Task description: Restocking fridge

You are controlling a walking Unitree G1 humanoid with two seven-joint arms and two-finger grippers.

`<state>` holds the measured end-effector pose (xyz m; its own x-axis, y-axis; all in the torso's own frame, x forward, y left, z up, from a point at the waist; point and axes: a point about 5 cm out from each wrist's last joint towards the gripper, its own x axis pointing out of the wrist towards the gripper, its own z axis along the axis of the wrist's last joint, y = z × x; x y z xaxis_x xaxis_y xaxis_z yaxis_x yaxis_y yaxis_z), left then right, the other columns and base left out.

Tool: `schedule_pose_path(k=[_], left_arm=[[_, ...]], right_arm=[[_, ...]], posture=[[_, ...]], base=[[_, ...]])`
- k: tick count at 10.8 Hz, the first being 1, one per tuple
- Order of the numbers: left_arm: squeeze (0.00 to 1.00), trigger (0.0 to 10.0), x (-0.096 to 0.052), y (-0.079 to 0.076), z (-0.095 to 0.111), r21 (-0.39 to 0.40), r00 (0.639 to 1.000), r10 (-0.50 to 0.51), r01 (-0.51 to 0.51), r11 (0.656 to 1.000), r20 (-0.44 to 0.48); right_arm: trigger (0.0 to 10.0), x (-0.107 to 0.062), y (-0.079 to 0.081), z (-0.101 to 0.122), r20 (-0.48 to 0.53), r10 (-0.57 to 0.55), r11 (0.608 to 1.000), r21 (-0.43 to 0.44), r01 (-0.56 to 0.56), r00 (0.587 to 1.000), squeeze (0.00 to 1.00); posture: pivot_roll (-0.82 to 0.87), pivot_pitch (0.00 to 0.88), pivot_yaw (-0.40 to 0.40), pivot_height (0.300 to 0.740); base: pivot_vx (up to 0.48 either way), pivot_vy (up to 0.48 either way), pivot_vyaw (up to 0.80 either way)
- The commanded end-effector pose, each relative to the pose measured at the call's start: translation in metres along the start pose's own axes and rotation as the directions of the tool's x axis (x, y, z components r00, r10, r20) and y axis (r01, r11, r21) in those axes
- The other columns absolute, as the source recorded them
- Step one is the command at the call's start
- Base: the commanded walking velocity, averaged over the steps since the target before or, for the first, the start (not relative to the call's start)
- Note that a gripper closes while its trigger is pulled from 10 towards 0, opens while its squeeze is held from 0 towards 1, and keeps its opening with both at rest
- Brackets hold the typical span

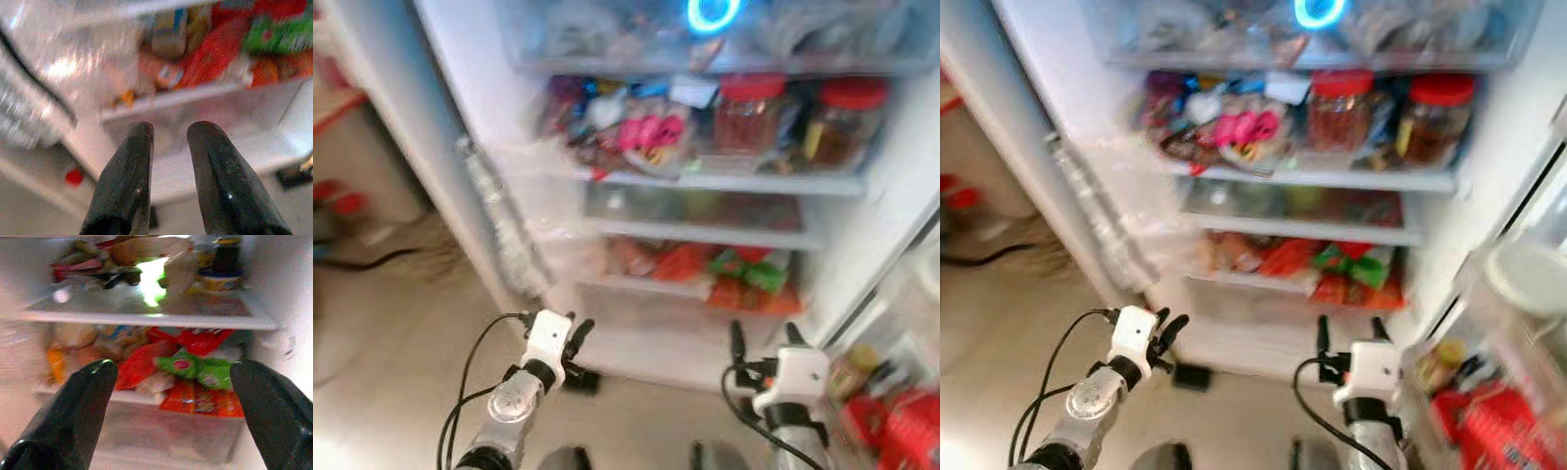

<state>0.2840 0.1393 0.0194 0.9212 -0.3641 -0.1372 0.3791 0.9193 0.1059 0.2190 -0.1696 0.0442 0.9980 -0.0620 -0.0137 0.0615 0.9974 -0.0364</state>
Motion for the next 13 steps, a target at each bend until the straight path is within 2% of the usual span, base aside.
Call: schedule_pose_path(k=[1,4,6,10,13], left_arm=[[0.0,10.0,-0.004,0.003,-0.006,-0.01,1.0,0.012,-0.012,1.0,-0.025],[0.0,10.0,-0.004,0.003,-0.007,-0.01,0.999,0.013,-0.013,1.0,-0.029],[0.0,10.0,-0.01,0.008,-0.017,-0.019,0.995,0.027,-0.029,0.999,-0.093],[0.0,10.0,-0.012,0.007,-0.022,-0.025,0.992,0.027,-0.03,0.999,-0.123],[0.0,10.0,-0.013,0.007,-0.023,-0.027,0.992,0.025,-0.028,0.999,-0.127]], right_arm=[[10.0,-0.003,-0.002,-0.002,-0.006,-0.003,1.0,-0.003,0.003,1.0,0.0],[10.0,-0.003,-0.002,-0.002,-0.006,-0.004,1.0,-0.002,0.004,1.0,0.0],[10.0,-0.006,-0.002,-0.006,-0.027,-0.005,1.0,-0.002,0.005,1.0,0.0],[10.0,-0.008,-0.001,-0.009,-0.036,-0.004,1.0,0.0,0.004,0.999,0.0],[10.0,-0.01,-0.002,-0.013,-0.053,-0.006,1.0,0.0,0.006,0.999,0.0]], posture=[[-0.23,0.053,0.126,0.66],[-0.23,0.053,0.126,0.66],[-0.23,0.058,0.127,0.66],[-0.23,0.057,0.129,0.66],[-0.23,0.052,0.13,0.66]], base=[[-0.251,0.0,0.0],[-0.251,0.0,0.0],[0.0,0.0,0.0],[0.0,0.0,0.0],[-0.299,0.0,0.0]])
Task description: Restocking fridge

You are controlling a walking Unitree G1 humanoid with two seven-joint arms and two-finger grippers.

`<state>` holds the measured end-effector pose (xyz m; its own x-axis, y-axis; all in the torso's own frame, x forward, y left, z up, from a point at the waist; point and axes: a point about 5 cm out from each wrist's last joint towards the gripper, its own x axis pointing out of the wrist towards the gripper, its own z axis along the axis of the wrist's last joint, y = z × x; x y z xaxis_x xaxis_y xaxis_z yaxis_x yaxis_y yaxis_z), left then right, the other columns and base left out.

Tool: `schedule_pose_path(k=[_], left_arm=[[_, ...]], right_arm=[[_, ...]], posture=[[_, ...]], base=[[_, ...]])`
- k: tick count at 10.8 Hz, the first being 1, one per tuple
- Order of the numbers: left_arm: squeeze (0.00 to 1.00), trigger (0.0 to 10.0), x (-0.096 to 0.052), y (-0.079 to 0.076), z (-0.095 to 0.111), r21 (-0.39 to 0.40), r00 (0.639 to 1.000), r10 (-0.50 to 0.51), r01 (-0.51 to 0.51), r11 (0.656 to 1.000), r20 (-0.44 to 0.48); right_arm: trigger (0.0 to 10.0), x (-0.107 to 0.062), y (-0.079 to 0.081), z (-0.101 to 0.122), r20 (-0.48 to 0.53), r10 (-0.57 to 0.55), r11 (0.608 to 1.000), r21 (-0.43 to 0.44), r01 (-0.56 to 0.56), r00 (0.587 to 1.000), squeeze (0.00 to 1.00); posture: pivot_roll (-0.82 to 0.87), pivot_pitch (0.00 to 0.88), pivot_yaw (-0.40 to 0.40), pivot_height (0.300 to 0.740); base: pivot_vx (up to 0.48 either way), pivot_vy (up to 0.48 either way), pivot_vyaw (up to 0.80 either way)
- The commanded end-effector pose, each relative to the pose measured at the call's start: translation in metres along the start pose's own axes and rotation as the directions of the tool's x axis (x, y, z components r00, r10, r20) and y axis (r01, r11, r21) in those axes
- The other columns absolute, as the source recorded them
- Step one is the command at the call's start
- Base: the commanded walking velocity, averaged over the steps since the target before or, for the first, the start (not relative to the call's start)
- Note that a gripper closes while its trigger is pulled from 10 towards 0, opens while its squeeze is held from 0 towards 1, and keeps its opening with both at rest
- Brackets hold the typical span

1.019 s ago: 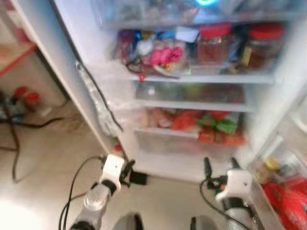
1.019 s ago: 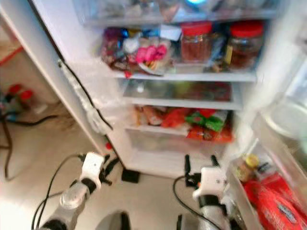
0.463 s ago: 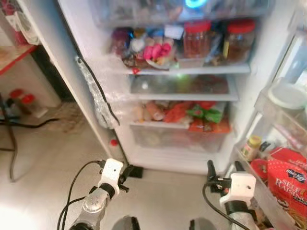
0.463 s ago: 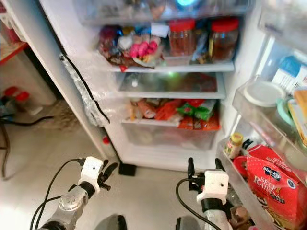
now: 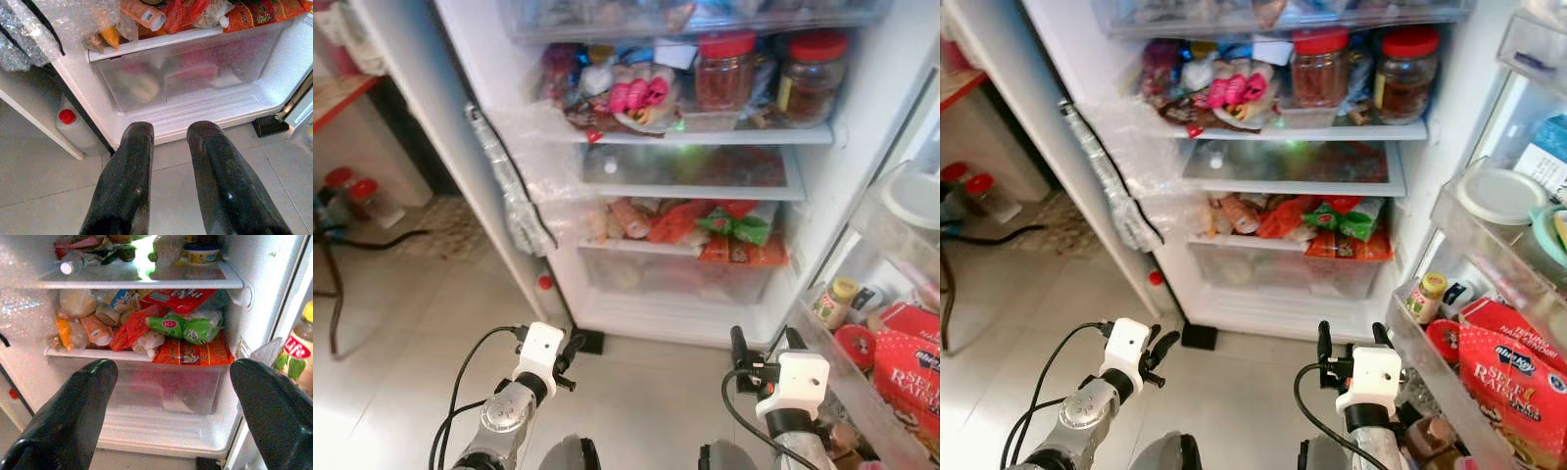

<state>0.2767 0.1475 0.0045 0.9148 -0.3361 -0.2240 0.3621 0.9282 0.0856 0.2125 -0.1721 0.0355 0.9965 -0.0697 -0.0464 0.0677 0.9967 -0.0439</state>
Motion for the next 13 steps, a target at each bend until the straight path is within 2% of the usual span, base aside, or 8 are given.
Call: schedule_pose_path(k=[1,5,7,8,10,11,12,13], left_arm=[[0.0,10.0,-0.004,0.004,-0.006,-0.003,0.999,0.01,-0.01,1.0,-0.033],[0.0,10.0,-0.003,0.003,-0.004,0.004,1.0,0.007,-0.007,1.0,-0.024],[0.0,10.0,-0.001,0.002,-0.005,0.015,0.999,0.009,-0.008,1.0,-0.044],[0.0,10.0,0.0,0.002,-0.007,-0.013,0.997,0.021,-0.022,1.0,-0.075],[0.0,10.0,0.0,0.002,-0.008,-0.02,0.997,0.023,-0.024,1.0,-0.076],[0.0,10.0,0.001,0.012,-0.007,0.004,0.991,0.031,-0.031,1.0,-0.129],[0.0,10.0,0.003,0.033,-0.003,0.051,0.98,0.053,-0.043,0.998,-0.194],[0.0,10.0,0.003,0.045,0.002,0.065,0.979,0.077,-0.065,0.996,-0.19]], right_arm=[[10.0,-0.005,0.001,-0.008,-0.033,0.0,1.0,0.007,0.0,0.999,0.0],[10.0,-0.009,-0.003,-0.017,-0.074,-0.025,0.999,0.029,0.027,0.997,0.0],[10.0,-0.013,-0.007,-0.033,-0.147,-0.053,0.997,0.052,0.061,0.988,0.0],[10.0,-0.015,-0.011,-0.043,-0.197,-0.076,0.994,0.059,0.089,0.977,0.0],[10.0,-0.015,-0.012,-0.045,-0.201,-0.078,0.994,0.063,0.093,0.976,0.0],[10.0,-0.017,-0.017,-0.061,-0.284,-0.093,0.99,0.077,0.12,0.954,0.0],[10.0,-0.024,-0.024,-0.087,-0.433,-0.116,0.979,0.102,0.176,0.894,0.0],[10.0,-0.03,-0.024,-0.097,-0.49,-0.106,0.979,0.102,0.178,0.865,0.0]], posture=[[-0.23,0.05,0.13,0.66],[-0.23,0.043,0.131,0.66],[-0.23,0.046,0.129,0.66],[-0.23,0.048,0.128,0.66],[-0.23,0.048,0.128,0.66],[-0.23,0.047,0.13,0.66],[-0.23,0.043,0.131,0.66],[-0.23,0.044,0.131,0.66]], base=[[-0.3,0.0,0.0],[-0.28,0.0,0.0],[0.0,0.0,0.0],[0.0,0.0,0.0],[0.0,0.0,0.0],[0.0,0.0,0.0],[0.0,0.0,0.0],[0.0,0.0,0.0]])
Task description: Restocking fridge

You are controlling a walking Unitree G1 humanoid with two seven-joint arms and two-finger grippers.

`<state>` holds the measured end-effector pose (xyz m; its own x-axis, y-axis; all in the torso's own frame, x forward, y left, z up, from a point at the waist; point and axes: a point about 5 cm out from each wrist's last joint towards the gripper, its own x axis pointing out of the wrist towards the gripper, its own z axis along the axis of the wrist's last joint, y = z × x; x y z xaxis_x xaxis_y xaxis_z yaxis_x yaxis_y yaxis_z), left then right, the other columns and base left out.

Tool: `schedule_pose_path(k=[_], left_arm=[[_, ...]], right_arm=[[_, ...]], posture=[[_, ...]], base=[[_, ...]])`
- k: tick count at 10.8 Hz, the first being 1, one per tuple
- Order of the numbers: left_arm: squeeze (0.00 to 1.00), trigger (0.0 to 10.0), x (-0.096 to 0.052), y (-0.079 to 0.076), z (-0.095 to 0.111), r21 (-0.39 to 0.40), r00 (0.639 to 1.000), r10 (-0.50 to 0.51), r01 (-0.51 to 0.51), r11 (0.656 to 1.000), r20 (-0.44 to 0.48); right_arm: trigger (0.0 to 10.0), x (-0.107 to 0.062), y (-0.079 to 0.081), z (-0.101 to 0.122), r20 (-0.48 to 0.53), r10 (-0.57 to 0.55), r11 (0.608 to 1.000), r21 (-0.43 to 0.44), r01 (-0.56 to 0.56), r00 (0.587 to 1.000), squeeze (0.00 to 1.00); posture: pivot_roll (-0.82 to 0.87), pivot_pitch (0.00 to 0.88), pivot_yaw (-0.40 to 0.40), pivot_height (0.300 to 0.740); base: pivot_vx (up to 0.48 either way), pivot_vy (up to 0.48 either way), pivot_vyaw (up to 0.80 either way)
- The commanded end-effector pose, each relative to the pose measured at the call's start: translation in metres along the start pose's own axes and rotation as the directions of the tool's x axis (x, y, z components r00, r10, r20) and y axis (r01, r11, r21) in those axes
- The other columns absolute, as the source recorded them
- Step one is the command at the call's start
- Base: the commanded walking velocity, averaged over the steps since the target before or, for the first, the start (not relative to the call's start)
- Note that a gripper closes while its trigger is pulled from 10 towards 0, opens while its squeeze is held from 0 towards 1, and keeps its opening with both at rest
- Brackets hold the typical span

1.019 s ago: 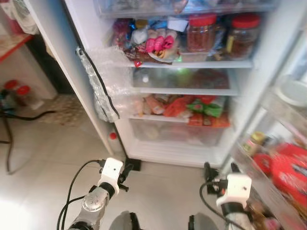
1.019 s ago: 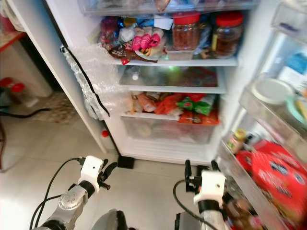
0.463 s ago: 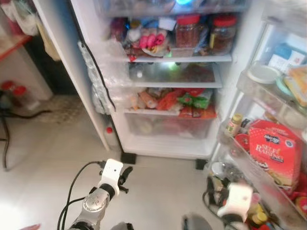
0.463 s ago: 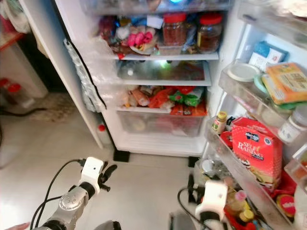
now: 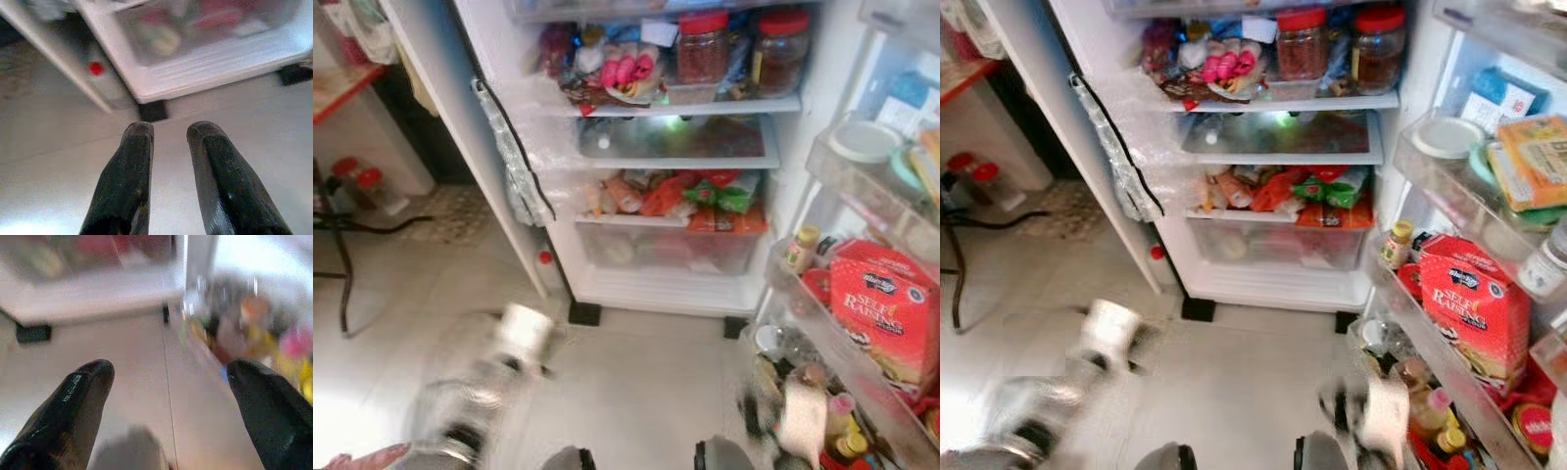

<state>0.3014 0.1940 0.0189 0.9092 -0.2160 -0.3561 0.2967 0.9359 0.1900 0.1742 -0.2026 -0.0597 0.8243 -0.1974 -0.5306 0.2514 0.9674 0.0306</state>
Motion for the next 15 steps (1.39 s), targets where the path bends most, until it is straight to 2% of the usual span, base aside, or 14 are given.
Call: schedule_pose_path(k=[1,2,3,5,7,9,11,13,15], left_arm=[[0.0,10.0,0.0,-0.004,-0.002,-0.012,1.0,-0.014,0.014,1.0,-0.003],[0.0,10.0,0.001,-0.009,0.005,-0.02,0.998,-0.029,0.03,0.999,0.055],[0.0,10.0,0.003,-0.015,0.008,-0.019,0.997,-0.042,0.043,0.999,0.068],[0.0,10.0,0.005,-0.017,0.008,0.008,0.999,-0.043,0.043,0.999,0.028],[0.0,10.0,0.0,-0.006,-0.01,-0.002,0.995,0.01,-0.01,1.0,-0.104],[0.0,10.0,-0.02,-0.003,-0.053,0.014,0.939,0.028,-0.024,1.0,-0.343],[0.0,10.0,-0.034,-0.007,-0.076,0.008,0.892,0.04,-0.041,0.999,-0.449],[0.0,10.0,-0.045,-0.014,-0.093,-0.008,0.861,0.024,-0.033,0.999,-0.507],[0.0,10.0,-0.049,-0.017,-0.097,-0.029,0.852,0.027,-0.05,0.998,-0.522]], right_arm=[[10.0,-0.001,0.004,-0.005,-0.029,0.01,1.0,0.01,-0.01,1.0,0.0],[10.0,-0.003,0.007,-0.006,-0.018,0.011,1.0,0.004,-0.011,1.0,0.0],[10.0,-0.003,0.009,-0.006,-0.011,0.021,1.0,0.019,-0.021,1.0,0.0],[10.0,-0.002,0.008,-0.013,-0.048,0.022,0.999,0.026,-0.021,0.999,0.0],[10.0,-0.003,0.005,-0.022,-0.105,0.006,0.999,0.043,-0.002,0.994,0.0],[10.0,-0.005,0.003,-0.032,-0.175,-0.008,0.998,0.063,0.02,0.984,0.0],[10.0,-0.006,0.001,-0.034,-0.188,-0.019,0.996,0.08,0.034,0.982,0.0],[10.0,-0.004,0.0,-0.032,-0.181,-0.019,0.995,0.095,0.037,0.983,0.0],[10.0,-0.002,0.0,-0.029,-0.171,-0.015,0.995,0.095,0.031,0.985,0.0]], posture=[[-0.23,0.047,0.132,0.66],[-0.23,0.05,0.131,0.66],[-0.23,0.055,0.131,0.66],[-0.23,0.056,0.13,0.66],[-0.23,0.055,0.132,0.66],[-0.23,0.052,0.129,0.66],[-0.23,0.048,0.126,0.66],[-0.23,0.049,0.124,0.66],[-0.24,0.045,0.117,0.66]], base=[[0.0,0.0,0.0],[0.0,0.0,0.0],[0.0,0.0,0.0],[0.0,0.0,0.0],[0.0,0.0,0.0],[0.0,0.0,0.0],[0.0,0.0,0.0],[0.0,0.0,0.0],[0.0,0.142,0.0]])
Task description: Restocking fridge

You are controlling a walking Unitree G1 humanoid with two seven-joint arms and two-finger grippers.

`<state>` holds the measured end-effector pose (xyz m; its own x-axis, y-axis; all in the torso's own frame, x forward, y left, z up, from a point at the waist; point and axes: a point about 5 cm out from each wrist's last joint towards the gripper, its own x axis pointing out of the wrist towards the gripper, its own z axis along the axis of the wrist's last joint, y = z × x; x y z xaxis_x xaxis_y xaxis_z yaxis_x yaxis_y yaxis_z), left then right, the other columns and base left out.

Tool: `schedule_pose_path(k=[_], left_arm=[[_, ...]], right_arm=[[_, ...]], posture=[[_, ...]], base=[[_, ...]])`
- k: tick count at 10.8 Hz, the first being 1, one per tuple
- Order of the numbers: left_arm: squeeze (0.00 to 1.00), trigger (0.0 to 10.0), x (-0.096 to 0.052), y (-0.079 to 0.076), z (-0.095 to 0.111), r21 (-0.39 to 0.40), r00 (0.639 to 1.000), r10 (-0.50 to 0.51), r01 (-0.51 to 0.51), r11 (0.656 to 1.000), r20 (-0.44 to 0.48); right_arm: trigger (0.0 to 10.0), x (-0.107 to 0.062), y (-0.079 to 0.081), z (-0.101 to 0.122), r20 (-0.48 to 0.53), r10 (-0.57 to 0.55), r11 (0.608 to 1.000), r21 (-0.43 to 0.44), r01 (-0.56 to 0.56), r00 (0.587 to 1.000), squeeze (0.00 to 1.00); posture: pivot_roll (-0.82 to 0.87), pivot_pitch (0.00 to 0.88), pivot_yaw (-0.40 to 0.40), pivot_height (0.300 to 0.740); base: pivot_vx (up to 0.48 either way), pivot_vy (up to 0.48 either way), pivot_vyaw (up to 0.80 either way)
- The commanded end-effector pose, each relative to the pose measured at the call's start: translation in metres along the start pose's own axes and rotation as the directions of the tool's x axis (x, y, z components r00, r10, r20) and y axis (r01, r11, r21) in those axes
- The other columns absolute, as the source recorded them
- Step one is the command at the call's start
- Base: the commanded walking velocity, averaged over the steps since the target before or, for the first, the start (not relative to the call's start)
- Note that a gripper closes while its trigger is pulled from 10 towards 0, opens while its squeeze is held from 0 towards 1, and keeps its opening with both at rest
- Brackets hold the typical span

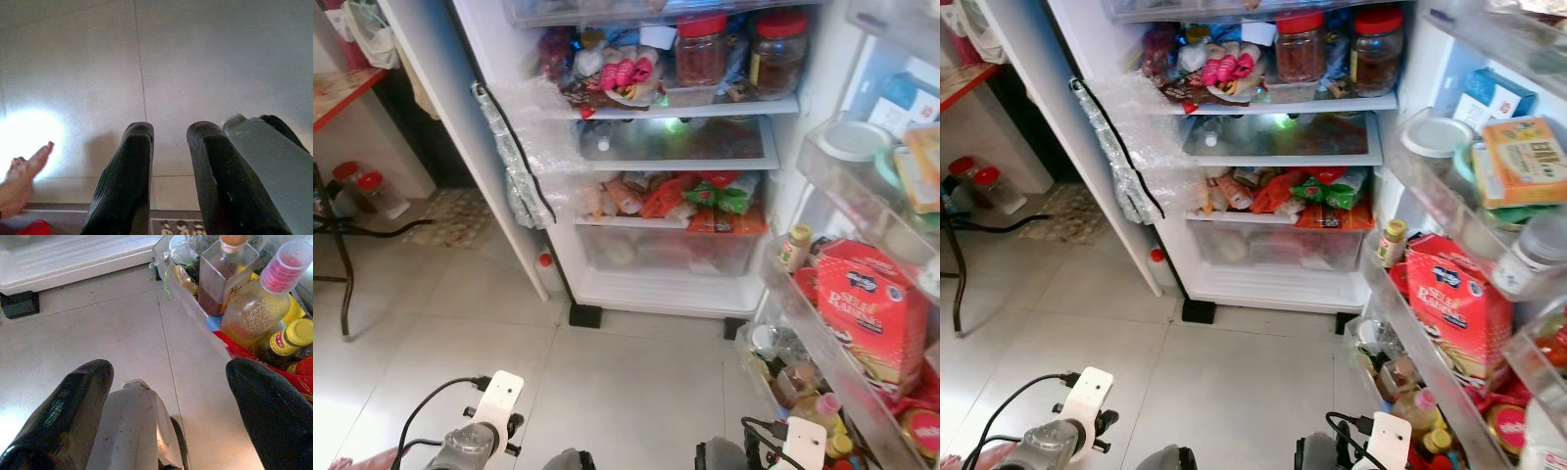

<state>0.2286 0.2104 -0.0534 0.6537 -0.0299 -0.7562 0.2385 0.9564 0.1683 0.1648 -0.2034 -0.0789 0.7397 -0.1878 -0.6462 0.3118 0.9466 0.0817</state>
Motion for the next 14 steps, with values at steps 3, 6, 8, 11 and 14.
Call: schedule_pose_path(k=[3,6,8,11,14], left_arm=[[0.0,10.0,-0.002,0.002,-0.011,-0.033,0.999,0.016,-0.018,0.999,-0.044],[0.0,10.0,-0.002,0.001,-0.013,-0.043,0.999,0.019,-0.021,0.999,-0.047],[0.0,10.0,-0.001,0.001,-0.01,-0.048,0.999,0.021,-0.023,0.999,-0.045],[0.0,10.0,0.0,0.0,-0.006,-0.057,0.999,0.027,-0.029,0.998,-0.038],[0.0,10.0,0.001,-0.003,-0.003,-0.065,0.999,0.027,-0.029,0.997,-0.032]], right_arm=[[10.0,0.001,0.005,-0.001,-0.013,0.012,1.0,0.023,-0.012,1.0,0.0],[10.0,0.002,0.008,0.0,-0.02,0.015,0.999,0.029,-0.014,1.0,0.0],[10.0,0.003,0.007,0.001,-0.018,0.011,1.0,0.029,-0.01,1.0,0.0],[10.0,0.005,0.006,0.004,-0.013,0.01,0.999,0.031,-0.01,1.0,0.0],[10.0,0.006,0.007,0.007,-0.008,0.013,1.0,0.028,-0.013,1.0,0.0]], posture=[[-0.23,0.033,0.12,0.66],[-0.23,0.016,0.12,0.66],[-0.23,0.011,0.116,0.66],[-0.23,0.012,0.111,0.66],[-0.23,0.014,0.108,0.66]], base=[[0.0,0.327,0.0],[0.0,0.351,0.0],[0.0,0.358,0.0],[0.0,0.358,0.0],[0.0,0.36,0.0]])
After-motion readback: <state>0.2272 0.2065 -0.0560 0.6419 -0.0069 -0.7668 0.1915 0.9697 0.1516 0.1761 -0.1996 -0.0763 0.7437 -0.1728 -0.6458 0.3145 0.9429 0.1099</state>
